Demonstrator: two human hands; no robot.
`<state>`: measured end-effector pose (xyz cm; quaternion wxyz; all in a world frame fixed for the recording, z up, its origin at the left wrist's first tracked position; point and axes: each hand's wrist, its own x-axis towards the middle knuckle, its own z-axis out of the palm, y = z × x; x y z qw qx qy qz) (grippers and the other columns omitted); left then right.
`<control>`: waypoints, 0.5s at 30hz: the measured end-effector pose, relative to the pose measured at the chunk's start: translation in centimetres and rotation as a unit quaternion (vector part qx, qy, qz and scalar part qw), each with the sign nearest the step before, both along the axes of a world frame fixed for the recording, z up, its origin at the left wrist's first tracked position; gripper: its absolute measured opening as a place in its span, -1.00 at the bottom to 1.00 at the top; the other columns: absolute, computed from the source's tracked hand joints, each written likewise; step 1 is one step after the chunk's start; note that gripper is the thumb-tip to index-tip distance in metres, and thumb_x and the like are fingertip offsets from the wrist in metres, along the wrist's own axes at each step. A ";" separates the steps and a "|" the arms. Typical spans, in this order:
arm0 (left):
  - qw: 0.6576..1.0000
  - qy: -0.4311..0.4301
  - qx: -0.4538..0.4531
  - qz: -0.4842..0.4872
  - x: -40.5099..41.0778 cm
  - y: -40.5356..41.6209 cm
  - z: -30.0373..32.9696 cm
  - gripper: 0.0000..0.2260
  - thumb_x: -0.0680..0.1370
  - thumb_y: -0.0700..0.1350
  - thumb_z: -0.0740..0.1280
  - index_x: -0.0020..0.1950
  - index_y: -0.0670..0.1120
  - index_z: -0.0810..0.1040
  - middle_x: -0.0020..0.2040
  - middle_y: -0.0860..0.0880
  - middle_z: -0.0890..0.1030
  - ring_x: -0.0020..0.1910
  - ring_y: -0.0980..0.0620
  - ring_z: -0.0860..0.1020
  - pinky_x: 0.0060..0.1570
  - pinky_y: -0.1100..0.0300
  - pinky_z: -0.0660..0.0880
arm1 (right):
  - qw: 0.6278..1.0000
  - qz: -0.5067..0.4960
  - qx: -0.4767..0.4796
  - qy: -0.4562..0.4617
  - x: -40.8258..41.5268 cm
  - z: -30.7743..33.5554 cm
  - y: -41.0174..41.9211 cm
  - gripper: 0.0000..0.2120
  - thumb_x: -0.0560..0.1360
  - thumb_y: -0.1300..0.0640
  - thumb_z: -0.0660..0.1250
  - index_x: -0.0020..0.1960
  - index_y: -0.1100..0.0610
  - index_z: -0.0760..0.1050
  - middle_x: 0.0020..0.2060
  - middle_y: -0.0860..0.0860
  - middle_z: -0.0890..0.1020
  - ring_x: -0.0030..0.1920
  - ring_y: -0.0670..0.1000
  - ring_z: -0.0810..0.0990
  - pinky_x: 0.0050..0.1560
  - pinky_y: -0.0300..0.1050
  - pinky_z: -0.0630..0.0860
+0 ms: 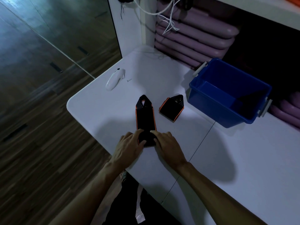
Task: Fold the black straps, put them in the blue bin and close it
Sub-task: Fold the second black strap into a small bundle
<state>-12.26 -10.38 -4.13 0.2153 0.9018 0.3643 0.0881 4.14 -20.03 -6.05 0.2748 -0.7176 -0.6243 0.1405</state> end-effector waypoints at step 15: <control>0.993 0.011 0.117 -0.032 -0.6 -0.2 -2.4 -0.58 0.51 -0.01 0.32 0.30 -0.20 0.48 0.32 -0.17 0.46 0.28 -0.11 0.40 0.21 0.06 0.39 | 0.984 -0.015 -0.053 -0.169 -1.5 -1.7 -0.3 -0.36 0.46 0.25 0.44 0.49 0.22 0.29 0.37 0.11 0.41 0.29 0.18 0.38 0.03 0.00 0.46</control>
